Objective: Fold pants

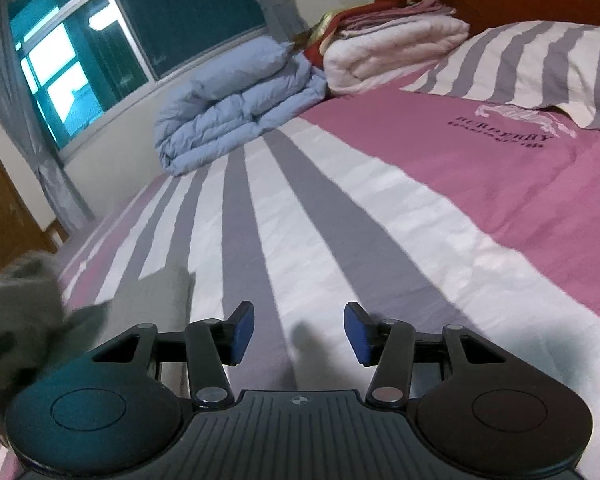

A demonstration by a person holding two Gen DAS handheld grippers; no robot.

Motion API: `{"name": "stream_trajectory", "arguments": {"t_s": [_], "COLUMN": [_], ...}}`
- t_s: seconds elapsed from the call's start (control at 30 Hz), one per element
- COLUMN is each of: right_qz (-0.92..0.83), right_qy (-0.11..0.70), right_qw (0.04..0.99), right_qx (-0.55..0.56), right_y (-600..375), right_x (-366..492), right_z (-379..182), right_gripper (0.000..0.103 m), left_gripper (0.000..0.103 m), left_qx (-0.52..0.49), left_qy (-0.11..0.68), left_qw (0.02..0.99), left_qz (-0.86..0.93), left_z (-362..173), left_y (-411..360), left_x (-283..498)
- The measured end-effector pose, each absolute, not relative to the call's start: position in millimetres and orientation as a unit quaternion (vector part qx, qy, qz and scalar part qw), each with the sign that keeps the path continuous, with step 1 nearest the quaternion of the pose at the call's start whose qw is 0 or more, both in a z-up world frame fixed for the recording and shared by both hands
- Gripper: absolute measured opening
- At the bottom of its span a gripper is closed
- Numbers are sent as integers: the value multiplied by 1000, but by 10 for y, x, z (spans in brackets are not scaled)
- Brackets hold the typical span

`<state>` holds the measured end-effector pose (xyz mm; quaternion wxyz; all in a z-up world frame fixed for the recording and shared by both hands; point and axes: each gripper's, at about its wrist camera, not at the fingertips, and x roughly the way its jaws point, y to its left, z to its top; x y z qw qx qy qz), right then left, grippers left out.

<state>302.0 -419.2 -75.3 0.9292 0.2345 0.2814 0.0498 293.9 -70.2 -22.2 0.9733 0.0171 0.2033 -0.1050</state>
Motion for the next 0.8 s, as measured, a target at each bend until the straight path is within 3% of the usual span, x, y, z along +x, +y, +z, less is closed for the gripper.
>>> {"name": "stream_trajectory", "arguments": {"t_s": [0.33,0.43,0.47,0.5,0.53,0.67,0.8], "right_qz": [21,22,21,19,18,9,7], "right_qy": [280,279,278,277,277,275,271], "right_qw": [915,912,912,912,912,914,919], "right_qx": [290,298,300,302,302,299,286], "right_y": [-4535,-4525,-4523,-4523,-4528,-4520,-4476], "right_x": [2829,2815,2805,2797,2788,2734,2683], "right_z": [-919,-941,-937,-936,-932,-917,-861], "right_gripper": [51,52,52,52,52,54,55], "left_gripper": [22,27,47,87,98,88,87], "left_qx": [96,121,130,130,121,123,114], "left_qy": [216,241,241,237,234,222,183], "left_qw": [966,956,954,952,949,950,961], "left_qz": [-102,-115,-121,-142,-172,-182,-175], "left_z": [-518,-655,-700,-721,-734,-702,-536], "left_y": [-1470,-1619,-1642,-1647,-1645,-1656,-1490], "left_x": [3119,3209,3189,3165,3150,3043,2830]}}
